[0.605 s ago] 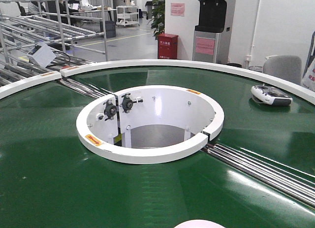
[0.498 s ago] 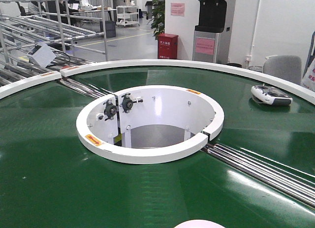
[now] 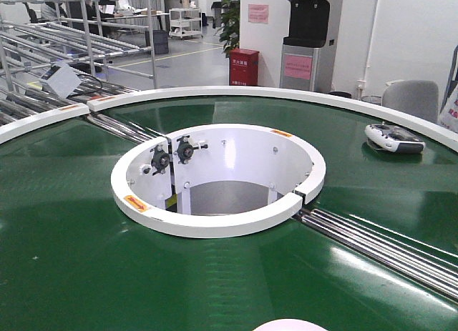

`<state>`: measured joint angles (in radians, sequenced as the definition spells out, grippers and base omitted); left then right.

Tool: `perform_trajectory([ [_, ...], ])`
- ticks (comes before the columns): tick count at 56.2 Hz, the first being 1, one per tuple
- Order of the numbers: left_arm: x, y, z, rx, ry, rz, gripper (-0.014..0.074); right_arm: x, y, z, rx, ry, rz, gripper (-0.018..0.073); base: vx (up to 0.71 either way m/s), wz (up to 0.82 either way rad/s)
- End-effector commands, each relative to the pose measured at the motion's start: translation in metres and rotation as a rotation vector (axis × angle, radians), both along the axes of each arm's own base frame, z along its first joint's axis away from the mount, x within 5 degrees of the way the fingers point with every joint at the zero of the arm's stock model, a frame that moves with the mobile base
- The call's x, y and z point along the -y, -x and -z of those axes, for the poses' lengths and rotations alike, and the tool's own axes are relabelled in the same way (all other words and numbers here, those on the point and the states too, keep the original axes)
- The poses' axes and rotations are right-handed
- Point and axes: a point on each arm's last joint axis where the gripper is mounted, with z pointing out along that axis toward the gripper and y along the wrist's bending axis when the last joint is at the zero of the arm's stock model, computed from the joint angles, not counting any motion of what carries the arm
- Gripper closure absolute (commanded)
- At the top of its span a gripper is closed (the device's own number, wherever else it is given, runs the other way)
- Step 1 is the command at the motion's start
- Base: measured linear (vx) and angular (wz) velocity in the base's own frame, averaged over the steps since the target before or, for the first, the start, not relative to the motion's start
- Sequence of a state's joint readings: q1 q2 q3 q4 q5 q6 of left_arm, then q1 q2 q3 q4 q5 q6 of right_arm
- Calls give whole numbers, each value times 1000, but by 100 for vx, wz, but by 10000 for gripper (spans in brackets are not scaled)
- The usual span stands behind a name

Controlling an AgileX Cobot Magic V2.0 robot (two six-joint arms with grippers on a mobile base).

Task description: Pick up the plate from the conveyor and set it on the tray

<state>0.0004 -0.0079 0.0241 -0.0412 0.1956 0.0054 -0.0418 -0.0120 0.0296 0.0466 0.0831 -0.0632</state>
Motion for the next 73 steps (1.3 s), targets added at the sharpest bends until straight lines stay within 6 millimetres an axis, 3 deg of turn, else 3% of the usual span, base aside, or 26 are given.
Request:
perform_trajectory([
  [1,-1,-1,-2,105,-8,-6,594,1,0,-3,83,18,8,568,0,0],
  [9,-1,0,-18,251,-5,-12,594,1,2,-16,225,21,14,568,0,0],
  [16,-2,10,-59,539,86,-8,594,2,12,-51,458,1,25,568,0,0],
  [24,-2,23,-126,651,59,-7,594,0,30,-126,535,7,16,568,0,0],
  [27,-1,24,-160,663,13,-15,594,0,34,-161,532,7,11,568,0,0],
  [31,-1,17,-197,655,-13,-18,594,0,26,-196,491,9,7,568,0,0],
  [34,-1,4,-224,637,-11,-17,594,0,9,-216,425,11,5,568,0,0],
  [38,-1,-15,-244,586,-11,-15,594,1,-11,-231,359,16,4,568,0,0],
  [47,-1,-54,-259,497,-11,-12,594,2,-51,-235,242,5,2,568,0,0],
  [59,-1,-65,-253,441,-12,-11,576,3,-67,-224,133,14,0,550,0,0],
  [67,-1,-67,-250,399,-12,-8,485,3,-67,-222,109,29,-1,455,0,0],
  [73,-1,-67,-248,380,-12,-7,365,3,-67,-222,104,28,-1,302,0,0],
])
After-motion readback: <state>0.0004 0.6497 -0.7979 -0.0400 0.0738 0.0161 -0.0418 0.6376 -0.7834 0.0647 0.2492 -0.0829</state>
